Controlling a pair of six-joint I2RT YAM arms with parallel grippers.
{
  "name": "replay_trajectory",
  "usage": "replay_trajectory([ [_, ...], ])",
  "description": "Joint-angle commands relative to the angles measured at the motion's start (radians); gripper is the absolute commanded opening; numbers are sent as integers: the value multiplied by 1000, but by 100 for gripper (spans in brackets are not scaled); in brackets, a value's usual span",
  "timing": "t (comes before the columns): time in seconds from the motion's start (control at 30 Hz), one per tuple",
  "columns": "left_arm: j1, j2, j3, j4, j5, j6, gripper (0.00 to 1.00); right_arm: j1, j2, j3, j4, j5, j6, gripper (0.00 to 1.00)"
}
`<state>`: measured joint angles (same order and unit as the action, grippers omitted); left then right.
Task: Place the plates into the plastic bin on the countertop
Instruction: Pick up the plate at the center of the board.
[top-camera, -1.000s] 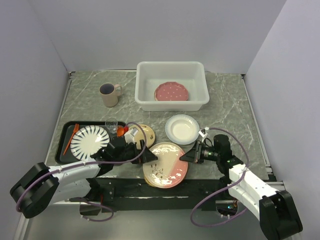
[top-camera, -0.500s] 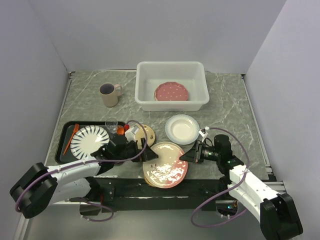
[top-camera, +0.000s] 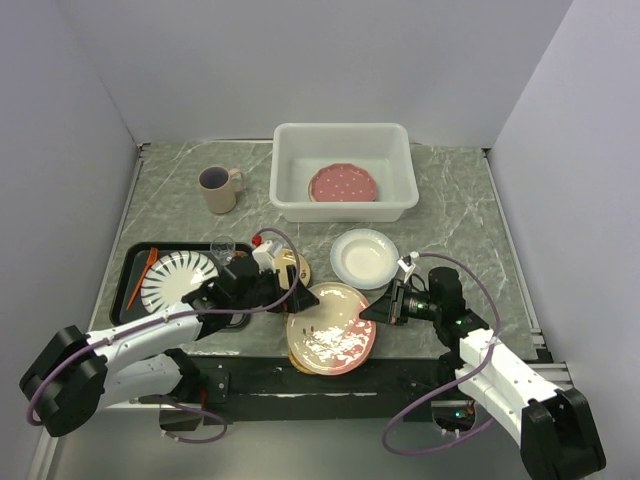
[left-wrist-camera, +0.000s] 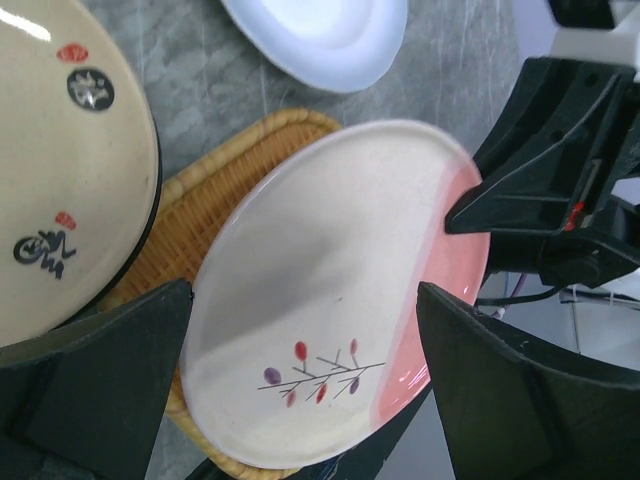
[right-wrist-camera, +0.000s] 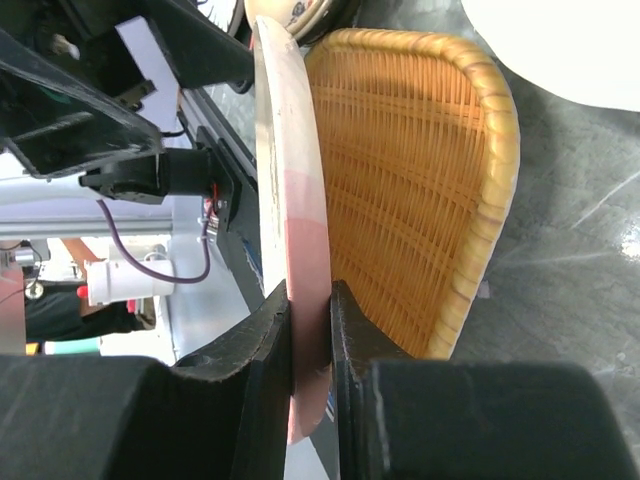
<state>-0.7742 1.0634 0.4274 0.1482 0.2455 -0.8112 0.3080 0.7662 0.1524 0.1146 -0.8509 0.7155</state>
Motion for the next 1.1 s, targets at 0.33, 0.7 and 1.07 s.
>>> replay_trajectory([
  [0.33, -5, -68, 146, -114, -152, 75, 99, 8, -41, 102, 4, -40, 12, 0],
  [0.7, -5, -166, 217, -395, -547, 41, 99, 6, -39, 105, 19, -42, 21, 0],
  [1.07, -5, -142, 191, -366, -554, 46, 99, 6, -15, 134, 20, -33, 18, 0],
])
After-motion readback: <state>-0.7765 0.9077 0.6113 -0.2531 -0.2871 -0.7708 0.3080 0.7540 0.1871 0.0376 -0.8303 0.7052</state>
